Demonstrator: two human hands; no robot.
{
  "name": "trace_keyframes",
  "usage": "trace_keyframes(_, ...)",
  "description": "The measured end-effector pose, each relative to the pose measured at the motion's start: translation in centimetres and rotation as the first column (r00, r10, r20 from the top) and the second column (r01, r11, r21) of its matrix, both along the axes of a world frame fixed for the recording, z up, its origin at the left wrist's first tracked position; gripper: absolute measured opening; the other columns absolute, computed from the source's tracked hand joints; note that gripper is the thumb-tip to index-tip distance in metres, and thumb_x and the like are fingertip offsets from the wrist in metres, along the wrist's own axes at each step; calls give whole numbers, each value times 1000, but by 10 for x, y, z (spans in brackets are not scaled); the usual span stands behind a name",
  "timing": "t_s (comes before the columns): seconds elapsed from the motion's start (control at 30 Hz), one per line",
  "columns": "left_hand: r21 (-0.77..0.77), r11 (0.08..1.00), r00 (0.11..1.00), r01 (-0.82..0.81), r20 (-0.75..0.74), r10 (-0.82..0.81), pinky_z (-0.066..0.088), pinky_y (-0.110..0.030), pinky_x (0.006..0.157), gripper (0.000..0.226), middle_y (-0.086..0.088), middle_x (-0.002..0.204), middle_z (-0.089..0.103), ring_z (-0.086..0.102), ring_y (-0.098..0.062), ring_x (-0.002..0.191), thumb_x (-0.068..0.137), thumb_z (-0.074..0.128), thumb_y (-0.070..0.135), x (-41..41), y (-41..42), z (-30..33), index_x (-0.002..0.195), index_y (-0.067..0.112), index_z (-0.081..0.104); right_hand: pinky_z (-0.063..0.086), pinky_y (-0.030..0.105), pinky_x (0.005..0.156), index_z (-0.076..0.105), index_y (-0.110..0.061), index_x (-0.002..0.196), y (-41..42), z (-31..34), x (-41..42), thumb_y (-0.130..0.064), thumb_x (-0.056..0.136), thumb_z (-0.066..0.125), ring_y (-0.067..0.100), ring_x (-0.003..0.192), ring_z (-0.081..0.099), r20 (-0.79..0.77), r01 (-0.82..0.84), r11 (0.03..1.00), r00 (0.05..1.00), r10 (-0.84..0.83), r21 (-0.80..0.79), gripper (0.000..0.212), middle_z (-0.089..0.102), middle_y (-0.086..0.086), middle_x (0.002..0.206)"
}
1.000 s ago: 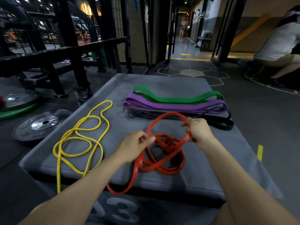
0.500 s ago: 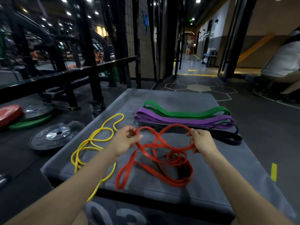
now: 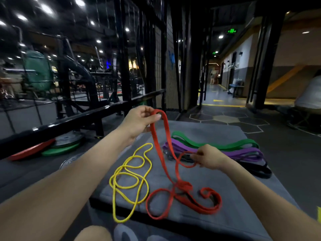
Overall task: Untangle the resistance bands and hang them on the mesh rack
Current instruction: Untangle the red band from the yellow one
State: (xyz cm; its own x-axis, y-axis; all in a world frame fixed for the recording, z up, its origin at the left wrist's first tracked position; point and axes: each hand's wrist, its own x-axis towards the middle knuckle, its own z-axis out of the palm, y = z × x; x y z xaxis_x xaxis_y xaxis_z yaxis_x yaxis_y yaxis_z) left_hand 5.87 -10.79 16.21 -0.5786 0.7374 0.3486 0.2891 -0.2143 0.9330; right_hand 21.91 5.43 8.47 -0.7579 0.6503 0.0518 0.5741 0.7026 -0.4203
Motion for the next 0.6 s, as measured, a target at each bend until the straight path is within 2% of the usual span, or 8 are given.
trace_keyframes(0.07, 31, 1000, 1000, 5, -2, -5, 47, -12, 48, 15, 1, 81, 57, 56, -2, 65, 86, 62, 7, 7, -8, 15, 81, 18, 54, 32, 30, 55, 45, -10, 60, -15, 15, 0, -33, 92, 52, 26, 69, 51, 53, 26, 993, 998, -32, 114, 40, 53, 14, 72)
trace_keyframes(0.17, 72, 997, 1000, 17, 8, -17, 49, -13, 49, 13, 2, 83, 59, 57, -2, 62, 85, 64, 9, 19, -18, 33, 81, 18, 56, 41, 33, 77, 59, -2, 95, -38, 33, -5, -7, 88, 48, 32, 103, 58, -224, -58, 994, 971, 78, 95, 14, 63, 20, 106)
trace_keyframes(0.23, 82, 996, 1000, 28, 2, -28, 48, -13, 48, 11, 3, 80, 61, 60, 2, 55, 85, 64, 9, 27, -23, 42, 82, 17, 56, 39, 23, 93, 51, 2, 125, -55, 44, -7, 7, 87, 42, 25, 121, 52, -395, -198, 976, 906, 150, -85, 39, 56, 15, 127)
trace_keyframes(0.27, 86, 996, 1000, 17, -11, -16, 48, -13, 47, 11, 4, 78, 61, 61, 3, 54, 85, 64, 9, 30, -25, 44, 82, 17, 56, 36, 18, 95, 46, 3, 130, -61, 47, -7, 10, 87, 41, 22, 124, 49, -396, -247, 962, 899, 185, -112, 44, 53, 14, 131)
trace_keyframes(0.33, 94, 995, 999, -37, -17, 39, 47, -13, 45, 13, 4, 75, 61, 61, 1, 55, 84, 66, 9, 33, -27, 45, 81, 17, 56, 37, 22, 98, 50, 6, 126, -65, 45, -5, 5, 88, 46, 26, 122, 51, -292, -252, 965, 930, 223, -67, 39, 54, 16, 130)
trace_keyframes(0.4, 83, 992, 995, -98, 8, 98, 47, -13, 43, 17, 3, 73, 59, 59, -1, 53, 82, 67, 8, 30, -25, 37, 78, 17, 54, 41, 36, 96, 57, 8, 115, -54, 31, 0, -3, 87, 52, 33, 112, 55, -173, -170, 985, 970, 169, 13, 31, 59, 22, 121)
trace_keyframes(0.5, 18, 988, 987, -151, 65, 149, 47, -16, 43, 21, -6, 78, 60, 58, -9, 55, 79, 70, 4, 21, -13, 7, 76, 16, 52, 43, 32, 85, 63, 1, 105, -27, -2, 15, -8, 86, 53, 31, 107, 58, -88, -22, 998, 996, 28, 63, 23, 64, 19, 112)
trace_keyframes(0.6, -57, 978, 979, -200, 37, 203, 46, -18, 48, 25, -7, 79, 60, 54, -14, 63, 76, 73, 4, 14, 5, -33, 75, 17, 52, 42, 29, 88, 61, -5, 115, -4, -37, 32, -12, 88, 53, 27, 114, 55, -11, 98, 995, 995, -97, 36, 29, 62, 12, 121)
